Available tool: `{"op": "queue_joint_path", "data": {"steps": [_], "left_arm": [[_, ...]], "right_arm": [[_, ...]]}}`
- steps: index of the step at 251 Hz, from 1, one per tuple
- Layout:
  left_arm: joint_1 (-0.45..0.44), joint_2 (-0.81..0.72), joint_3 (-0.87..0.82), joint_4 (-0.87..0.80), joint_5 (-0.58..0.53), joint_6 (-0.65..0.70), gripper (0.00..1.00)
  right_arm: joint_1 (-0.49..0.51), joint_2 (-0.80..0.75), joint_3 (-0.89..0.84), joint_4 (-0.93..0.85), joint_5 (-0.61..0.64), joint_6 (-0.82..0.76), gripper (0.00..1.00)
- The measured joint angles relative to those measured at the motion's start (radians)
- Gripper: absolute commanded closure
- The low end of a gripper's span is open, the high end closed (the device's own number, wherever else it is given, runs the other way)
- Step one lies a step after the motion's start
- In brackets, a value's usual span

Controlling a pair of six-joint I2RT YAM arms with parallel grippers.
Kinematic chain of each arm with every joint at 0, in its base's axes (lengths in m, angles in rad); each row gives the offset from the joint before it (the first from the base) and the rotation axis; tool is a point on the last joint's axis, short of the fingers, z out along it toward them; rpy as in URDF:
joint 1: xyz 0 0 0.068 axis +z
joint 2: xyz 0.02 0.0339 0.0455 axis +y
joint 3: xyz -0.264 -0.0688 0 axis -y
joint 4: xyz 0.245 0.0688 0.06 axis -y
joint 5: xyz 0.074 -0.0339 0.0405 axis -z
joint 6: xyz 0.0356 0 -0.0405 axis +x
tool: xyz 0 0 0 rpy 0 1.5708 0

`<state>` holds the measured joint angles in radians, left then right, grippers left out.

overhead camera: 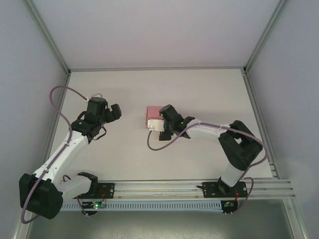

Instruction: Assemble paper box

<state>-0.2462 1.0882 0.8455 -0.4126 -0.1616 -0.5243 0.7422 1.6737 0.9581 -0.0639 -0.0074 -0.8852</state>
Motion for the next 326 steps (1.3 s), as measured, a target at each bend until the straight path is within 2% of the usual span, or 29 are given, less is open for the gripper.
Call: {"op": "queue_joint_path", "data": {"steps": [43,85,110,132,147,164,201,229,272,312,326], "left_arm": [[0.000,0.000,0.000,0.000,0.004,0.002,0.00],[0.006,0.008,-0.003,0.006,0.008,0.018,0.00],[0.029,0.016,-0.029,0.045,0.011,0.030,0.00],[0.055,0.021,-0.069,0.098,0.006,0.055,0.00],[0.069,0.022,-0.117,0.171,-0.010,0.091,0.00],[0.083,0.025,-0.193,0.277,-0.035,0.145,0.00],[0.133,0.061,-0.354,0.510,-0.051,0.262,0.00],[0.177,0.119,-0.414,0.657,-0.027,0.336,0.00],[0.238,0.249,-0.426,0.847,0.007,0.373,0.00],[0.310,0.365,-0.438,1.041,0.129,0.391,0.00],[0.320,0.398,-0.441,1.086,0.193,0.412,0.00]], "right_arm": [[-0.036,-0.208,-0.035,0.024,-0.085,0.123,0.02],[-0.131,-0.395,-0.083,0.065,-0.032,0.367,0.02],[-0.244,-0.506,-0.148,0.100,0.039,0.566,0.02],[-0.388,-0.603,-0.254,0.169,0.072,0.724,0.02],[-0.481,-0.661,-0.359,0.247,0.082,0.785,0.02],[-0.542,-0.699,-0.494,0.359,0.105,0.830,0.02],[-0.615,-0.694,-0.689,0.536,0.123,0.850,0.02],[-0.658,-0.639,-0.703,0.635,0.113,0.845,0.02],[-0.676,-0.486,-0.703,0.821,0.070,0.831,0.02],[-0.734,-0.395,-0.666,0.859,-0.025,0.837,0.02],[-0.743,-0.370,-0.673,0.929,-0.064,0.835,0.02]]}}
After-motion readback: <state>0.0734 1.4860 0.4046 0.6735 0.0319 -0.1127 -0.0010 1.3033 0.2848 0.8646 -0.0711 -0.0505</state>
